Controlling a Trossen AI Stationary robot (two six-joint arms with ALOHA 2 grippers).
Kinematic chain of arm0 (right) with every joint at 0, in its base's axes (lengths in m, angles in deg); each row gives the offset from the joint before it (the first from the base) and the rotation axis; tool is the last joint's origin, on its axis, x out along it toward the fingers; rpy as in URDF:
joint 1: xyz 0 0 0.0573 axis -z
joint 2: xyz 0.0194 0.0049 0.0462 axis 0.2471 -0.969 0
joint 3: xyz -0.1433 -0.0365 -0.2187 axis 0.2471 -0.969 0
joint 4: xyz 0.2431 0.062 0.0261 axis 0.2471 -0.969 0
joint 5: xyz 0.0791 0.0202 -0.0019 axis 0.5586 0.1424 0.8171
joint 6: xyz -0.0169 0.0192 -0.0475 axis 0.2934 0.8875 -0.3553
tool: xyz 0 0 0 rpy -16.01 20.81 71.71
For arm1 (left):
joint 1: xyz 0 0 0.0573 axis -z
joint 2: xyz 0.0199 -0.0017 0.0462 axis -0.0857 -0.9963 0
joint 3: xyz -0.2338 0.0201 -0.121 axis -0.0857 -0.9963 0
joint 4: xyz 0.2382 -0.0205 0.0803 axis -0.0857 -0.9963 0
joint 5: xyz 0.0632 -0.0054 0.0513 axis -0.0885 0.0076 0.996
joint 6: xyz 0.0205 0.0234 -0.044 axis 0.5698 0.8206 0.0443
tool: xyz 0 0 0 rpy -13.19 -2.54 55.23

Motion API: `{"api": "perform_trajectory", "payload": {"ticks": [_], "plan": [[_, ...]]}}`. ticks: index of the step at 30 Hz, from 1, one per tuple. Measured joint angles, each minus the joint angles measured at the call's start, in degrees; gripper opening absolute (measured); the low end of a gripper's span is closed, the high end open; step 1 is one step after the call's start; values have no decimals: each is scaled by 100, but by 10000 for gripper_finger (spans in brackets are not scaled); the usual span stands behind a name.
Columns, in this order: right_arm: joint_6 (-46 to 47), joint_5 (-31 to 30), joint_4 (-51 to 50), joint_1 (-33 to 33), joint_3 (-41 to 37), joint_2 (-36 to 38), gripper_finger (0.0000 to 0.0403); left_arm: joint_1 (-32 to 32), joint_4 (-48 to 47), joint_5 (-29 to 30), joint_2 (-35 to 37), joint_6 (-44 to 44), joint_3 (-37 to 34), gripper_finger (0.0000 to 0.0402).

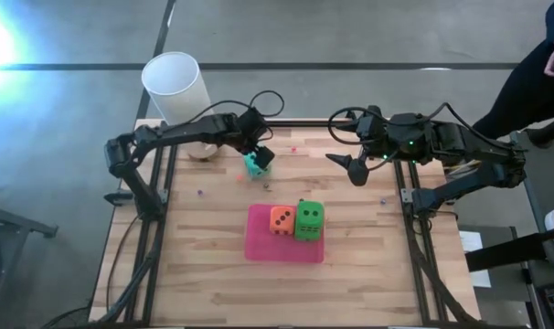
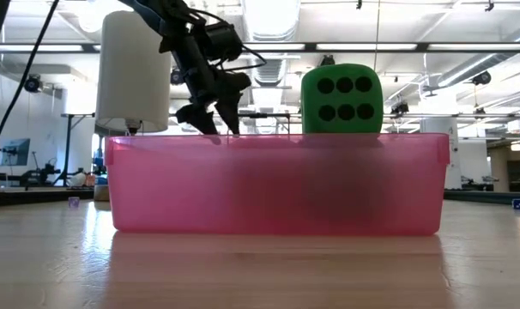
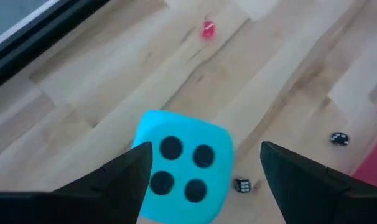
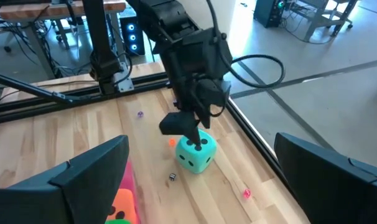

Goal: Pick & Place Dice
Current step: Put the large blue dice into the pink bin

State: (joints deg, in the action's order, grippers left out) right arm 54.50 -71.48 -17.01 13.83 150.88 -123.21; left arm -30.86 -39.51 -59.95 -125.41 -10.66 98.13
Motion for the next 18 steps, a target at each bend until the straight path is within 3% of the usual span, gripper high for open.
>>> {"api": "perform_trajectory", "payload": {"ticks": [11, 18], "plan": [[104, 4, -3, 0, -2, 0, 400, -78, -146, -11, -16, 700, -141, 286], [109, 4, -4, 0, -2, 0, 400, -78, -96, -9, -18, 705, -320, 289]]}}
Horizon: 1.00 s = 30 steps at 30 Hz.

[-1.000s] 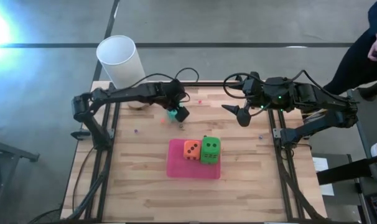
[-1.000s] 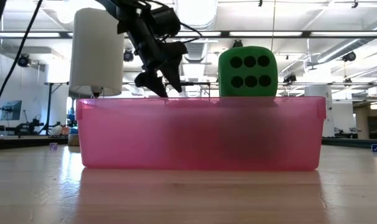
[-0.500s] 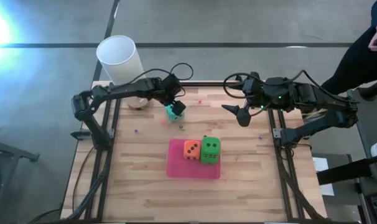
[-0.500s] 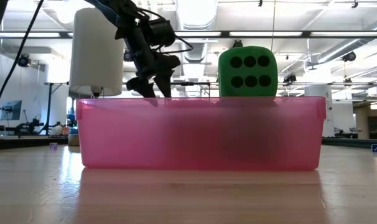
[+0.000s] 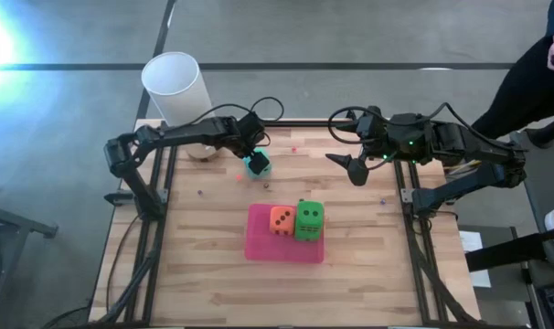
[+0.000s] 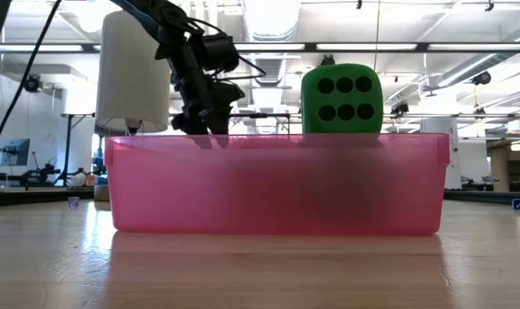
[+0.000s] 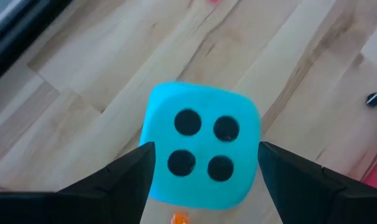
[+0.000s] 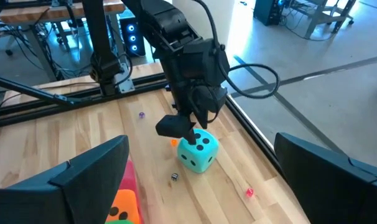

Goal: Pick & Place Dice
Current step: Put the large blue dice into the pink bin

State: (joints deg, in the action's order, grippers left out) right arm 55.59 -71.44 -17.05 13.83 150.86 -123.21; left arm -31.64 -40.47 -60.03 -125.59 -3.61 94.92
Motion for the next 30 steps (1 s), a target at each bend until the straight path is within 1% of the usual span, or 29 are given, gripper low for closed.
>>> {"api": "perform_trajectory", "payload": {"ticks": [16, 19, 22, 30], "plan": [[-170, 16, -8, 0, 0, 0, 400, 4, -10, -10, 2, -4, -46, 306], [-174, 15, -5, 0, -1, 0, 400, 4, -38, -186, 2, -22, -45, 308], [-168, 15, -5, 0, -2, 0, 400, 4, -22, -330, 2, -20, -43, 306], [-170, 15, -3, 0, -2, 0, 400, 4, 2, -343, 6, 24, -39, 294]]}}
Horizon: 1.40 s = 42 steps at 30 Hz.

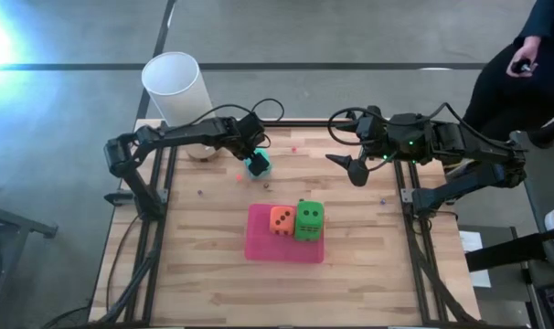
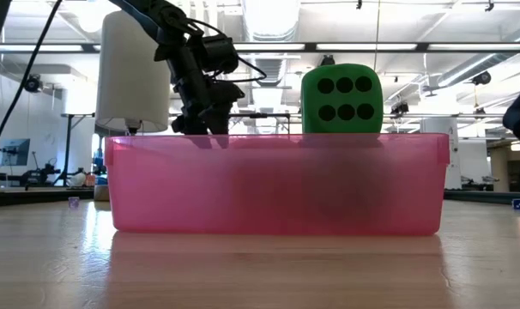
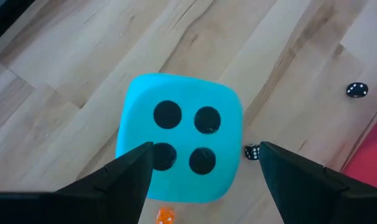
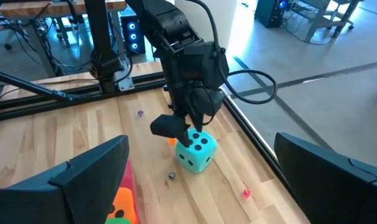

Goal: Pick & Place Dice
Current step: Put the large blue dice into the pink bin

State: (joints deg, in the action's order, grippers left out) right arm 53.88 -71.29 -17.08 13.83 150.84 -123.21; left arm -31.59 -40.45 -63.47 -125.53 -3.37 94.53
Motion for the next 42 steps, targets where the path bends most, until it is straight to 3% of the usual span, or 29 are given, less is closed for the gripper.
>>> {"api": "perform_trajectory", "payload": {"ticks": [14, 18, 25, 29, 42], "plan": [[2, -2, 2, 0, 0, 0, 400, 0, -228, 20, 1, 295, 2, 290], [13, -2, 2, 0, 0, 0, 400, -2, -232, 125, 1, 553, 2, 314], [2, -2, 2, 0, 0, 0, 400, -7, -232, 514, 1, 810, 2, 394], [3, -2, 2, 0, 0, 0, 400, -7, -232, 508, 1, 1221, 2, 392], [10, -4, 2, 0, 0, 0, 400, -11, 57, 460, -128, 1223, -2, 399]]}}
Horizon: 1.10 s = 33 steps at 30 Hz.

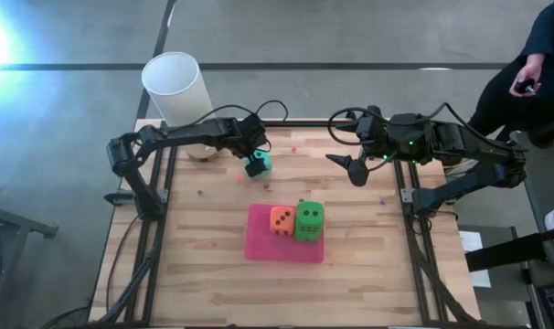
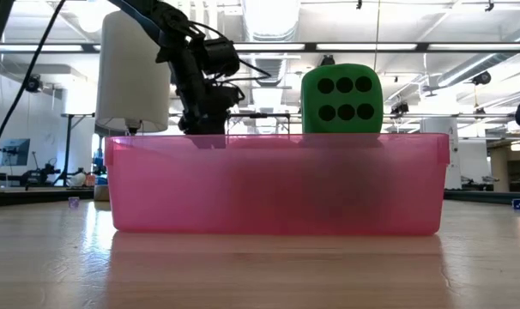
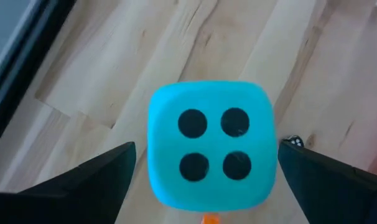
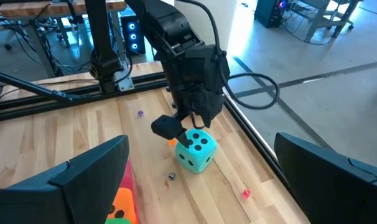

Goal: Pick & Place Dice
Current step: Put the large blue dice into the pink bin

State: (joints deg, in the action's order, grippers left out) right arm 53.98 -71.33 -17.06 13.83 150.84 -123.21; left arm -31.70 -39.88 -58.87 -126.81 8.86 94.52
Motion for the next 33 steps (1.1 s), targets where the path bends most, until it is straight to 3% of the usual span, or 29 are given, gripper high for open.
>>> {"api": "perform_trajectory", "payload": {"ticks": [33], "plan": [[-6, 0, 0, 0, 0, 0, 400, 7, 126, -41, -106, -307, 32, 400]]}}
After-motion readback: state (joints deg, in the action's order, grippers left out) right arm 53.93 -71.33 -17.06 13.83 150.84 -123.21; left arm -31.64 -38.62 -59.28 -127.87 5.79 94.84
